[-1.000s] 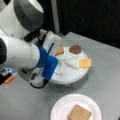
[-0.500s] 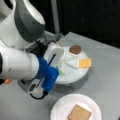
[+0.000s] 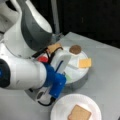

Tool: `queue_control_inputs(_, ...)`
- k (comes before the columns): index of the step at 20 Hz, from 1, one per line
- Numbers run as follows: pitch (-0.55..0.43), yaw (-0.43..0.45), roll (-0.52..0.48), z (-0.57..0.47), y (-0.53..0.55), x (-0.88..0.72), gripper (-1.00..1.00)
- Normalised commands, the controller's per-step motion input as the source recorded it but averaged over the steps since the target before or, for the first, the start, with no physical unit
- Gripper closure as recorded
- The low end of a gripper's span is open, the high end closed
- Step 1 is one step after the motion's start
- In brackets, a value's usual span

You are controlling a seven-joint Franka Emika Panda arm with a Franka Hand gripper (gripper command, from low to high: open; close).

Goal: Ingredient selection for cheeseburger or sandwich

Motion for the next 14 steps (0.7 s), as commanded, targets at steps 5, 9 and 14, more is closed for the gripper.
queue_control_inputs(5,0.188,0.153,0.173,-0.07,-0.38,0.83,1.0)
queue_control_inputs(9,0.212,0.057,0.206,-0.04,-0.36,0.67,1.0)
queue_control_inputs(14,0.203,0.04,0.191,0.02,-0.19,0.4,1.0)
